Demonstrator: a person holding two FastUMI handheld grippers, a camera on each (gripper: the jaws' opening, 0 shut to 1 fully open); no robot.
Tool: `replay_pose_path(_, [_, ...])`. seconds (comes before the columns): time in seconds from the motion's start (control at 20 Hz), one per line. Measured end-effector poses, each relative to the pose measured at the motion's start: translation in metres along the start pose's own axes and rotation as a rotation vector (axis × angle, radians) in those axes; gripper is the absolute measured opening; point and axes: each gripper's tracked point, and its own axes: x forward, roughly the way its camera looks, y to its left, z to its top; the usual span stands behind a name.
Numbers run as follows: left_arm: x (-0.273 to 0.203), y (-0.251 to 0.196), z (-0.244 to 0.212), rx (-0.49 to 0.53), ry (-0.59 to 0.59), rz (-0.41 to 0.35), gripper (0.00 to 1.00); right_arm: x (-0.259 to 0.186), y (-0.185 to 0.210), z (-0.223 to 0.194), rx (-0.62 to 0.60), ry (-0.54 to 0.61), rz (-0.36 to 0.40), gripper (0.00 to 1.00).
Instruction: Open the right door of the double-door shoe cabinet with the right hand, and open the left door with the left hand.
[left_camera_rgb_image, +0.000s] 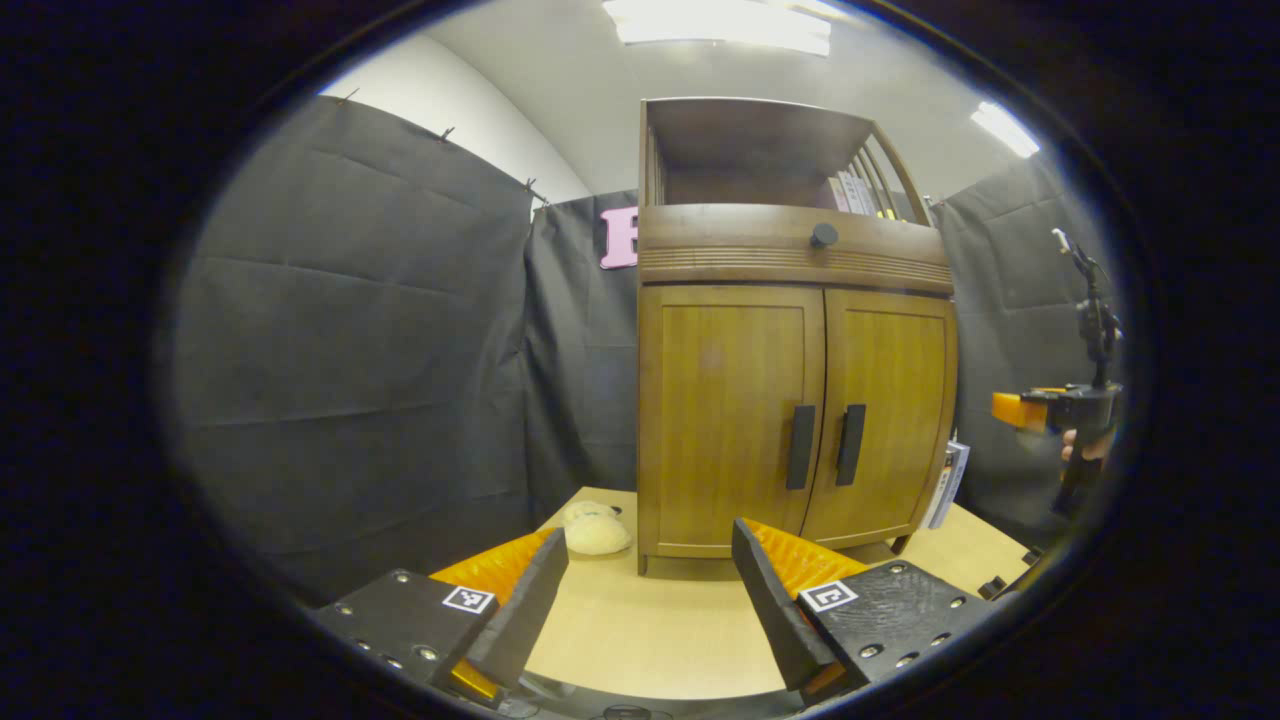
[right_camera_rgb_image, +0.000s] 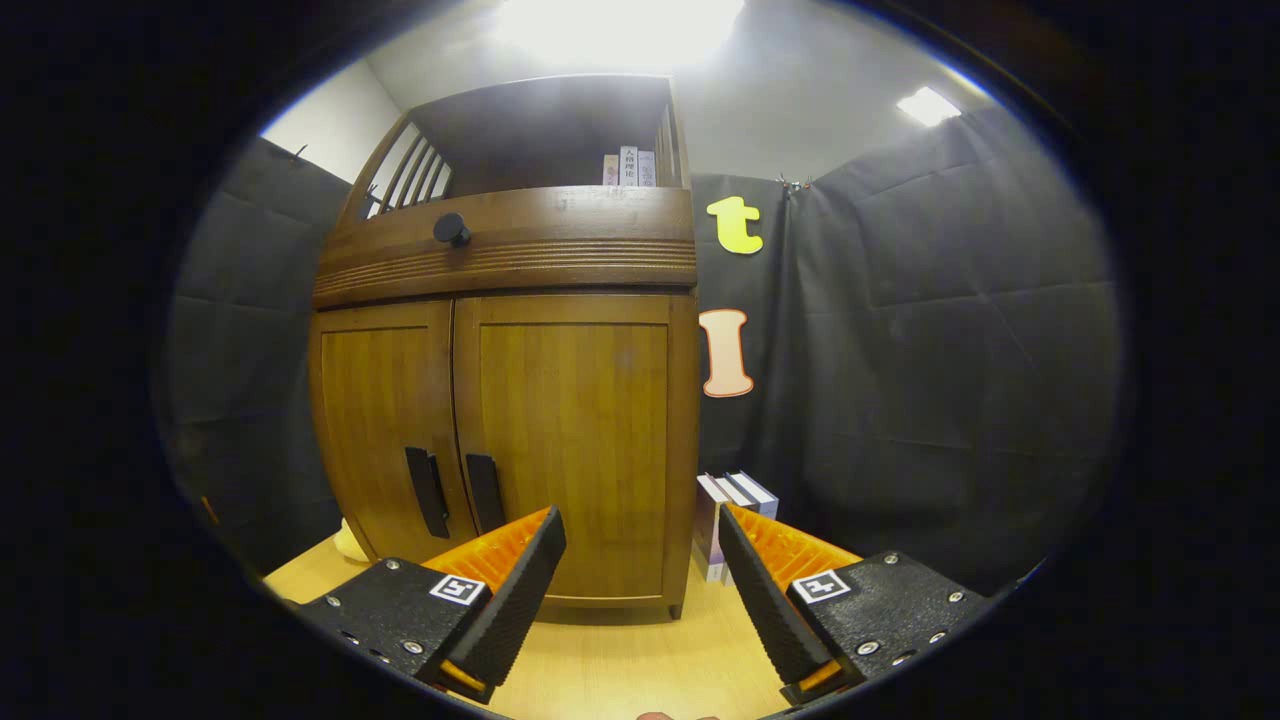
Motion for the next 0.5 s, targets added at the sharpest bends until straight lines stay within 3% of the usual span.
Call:
replay_pose_path(0.1, [-0.002, 0.001, -0.013, -0.014, 0.027, -0.003, 0.94, 0.013, 0.007, 0.008, 0.008, -0.005, 0.012, 0.96])
replay_pose_path(0.5, [-0.001, 0.01, -0.045, -0.064, 0.107, 0.002, 0.94, 0.068, 0.079, 0.018, 0.053, 0.029, 0.13, 0.96])
